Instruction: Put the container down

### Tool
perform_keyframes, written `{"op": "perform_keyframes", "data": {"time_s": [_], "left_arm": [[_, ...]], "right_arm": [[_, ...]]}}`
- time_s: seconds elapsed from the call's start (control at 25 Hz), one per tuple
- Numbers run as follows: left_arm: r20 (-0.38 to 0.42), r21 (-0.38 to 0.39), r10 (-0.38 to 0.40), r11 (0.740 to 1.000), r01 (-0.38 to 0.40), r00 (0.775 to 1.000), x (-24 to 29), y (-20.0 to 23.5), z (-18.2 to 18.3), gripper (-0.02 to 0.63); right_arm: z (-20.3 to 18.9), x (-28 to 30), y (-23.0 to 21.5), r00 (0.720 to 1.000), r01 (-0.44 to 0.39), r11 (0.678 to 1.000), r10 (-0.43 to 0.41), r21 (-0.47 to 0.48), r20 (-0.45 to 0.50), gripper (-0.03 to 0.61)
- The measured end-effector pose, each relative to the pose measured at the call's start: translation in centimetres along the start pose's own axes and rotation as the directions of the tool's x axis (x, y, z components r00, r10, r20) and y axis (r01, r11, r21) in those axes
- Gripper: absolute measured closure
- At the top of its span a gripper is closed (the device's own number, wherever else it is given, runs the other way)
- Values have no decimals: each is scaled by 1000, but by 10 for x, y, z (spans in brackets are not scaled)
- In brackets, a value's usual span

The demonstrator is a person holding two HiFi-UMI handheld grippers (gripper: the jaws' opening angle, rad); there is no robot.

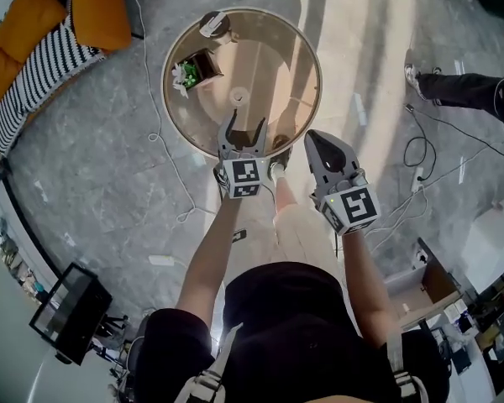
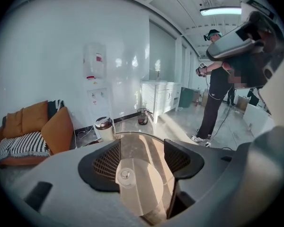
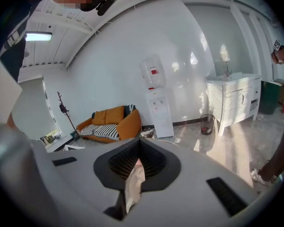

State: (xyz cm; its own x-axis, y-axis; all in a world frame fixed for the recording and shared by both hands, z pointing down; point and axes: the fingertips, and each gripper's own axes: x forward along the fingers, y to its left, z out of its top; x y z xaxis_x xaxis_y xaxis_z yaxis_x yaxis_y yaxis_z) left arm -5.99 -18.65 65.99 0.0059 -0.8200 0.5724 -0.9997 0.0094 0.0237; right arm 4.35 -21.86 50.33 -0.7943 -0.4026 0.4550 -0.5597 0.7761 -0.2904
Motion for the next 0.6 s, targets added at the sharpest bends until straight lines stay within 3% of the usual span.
{"op": "perform_keyframes", "data": {"time_s": [0.32,0.6], "left_arm": [[95,10,33,999,-34,995,-61,-11,62,388],[215,19,39,999,-45,976,-113,-22,130,449]], "right_arm": [[38,-34,11,998,6,999,-3,-41,56,575],[57,-67,22,996,-13,998,18,-57,84,575]]}}
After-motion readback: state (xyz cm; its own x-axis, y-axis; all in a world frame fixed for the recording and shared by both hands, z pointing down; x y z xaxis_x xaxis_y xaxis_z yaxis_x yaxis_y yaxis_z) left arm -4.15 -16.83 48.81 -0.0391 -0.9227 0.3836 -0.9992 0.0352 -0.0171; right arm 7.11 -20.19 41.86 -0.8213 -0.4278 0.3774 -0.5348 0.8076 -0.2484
